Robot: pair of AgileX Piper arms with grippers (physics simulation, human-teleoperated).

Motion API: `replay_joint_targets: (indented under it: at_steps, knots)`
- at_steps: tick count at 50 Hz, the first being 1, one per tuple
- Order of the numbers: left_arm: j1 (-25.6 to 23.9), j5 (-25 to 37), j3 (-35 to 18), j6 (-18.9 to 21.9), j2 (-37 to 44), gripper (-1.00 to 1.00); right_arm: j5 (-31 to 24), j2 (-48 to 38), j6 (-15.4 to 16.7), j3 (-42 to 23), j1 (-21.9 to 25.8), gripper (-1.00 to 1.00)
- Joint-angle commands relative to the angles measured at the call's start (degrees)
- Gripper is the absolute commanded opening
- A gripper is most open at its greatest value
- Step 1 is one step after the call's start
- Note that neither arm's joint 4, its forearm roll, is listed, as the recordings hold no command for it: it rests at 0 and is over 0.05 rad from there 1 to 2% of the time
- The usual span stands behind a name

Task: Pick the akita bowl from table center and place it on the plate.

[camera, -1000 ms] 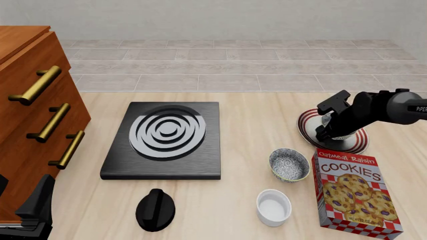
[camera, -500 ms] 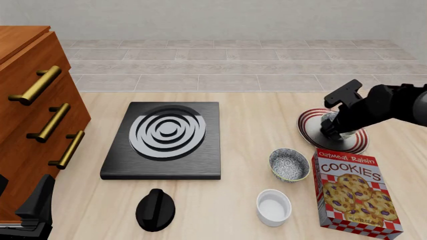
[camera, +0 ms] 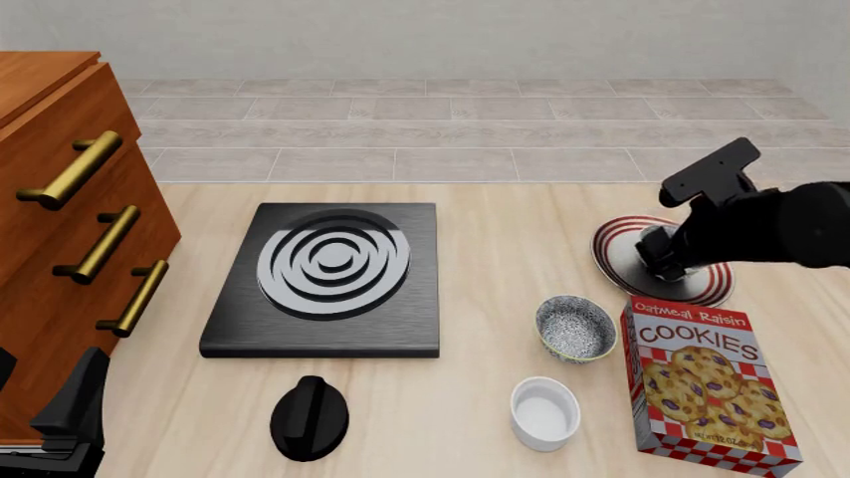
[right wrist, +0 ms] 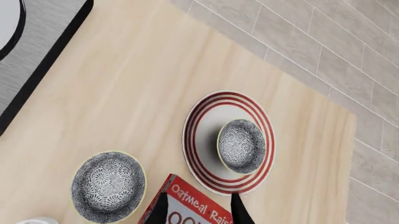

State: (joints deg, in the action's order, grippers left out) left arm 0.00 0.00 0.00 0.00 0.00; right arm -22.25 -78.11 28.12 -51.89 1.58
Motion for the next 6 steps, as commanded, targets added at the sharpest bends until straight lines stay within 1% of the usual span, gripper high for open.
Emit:
replay_joint_targets:
  at_steps: [1,3,6]
  knots:
    - [0.00,0.00,0.00,0.00,0.00,1.00,0.65,9.74,-2.16,5.58,1.55,1.00]
    - [0.00,0.00,0.00,0.00,0.00,1.00,0.68,11.98,-3.04,6.41,1.80,1.00]
    - [0.00,0.00,0.00,0.00,0.00,1.00,0.95,16.75,-6.09,8.25,4.03,1.00]
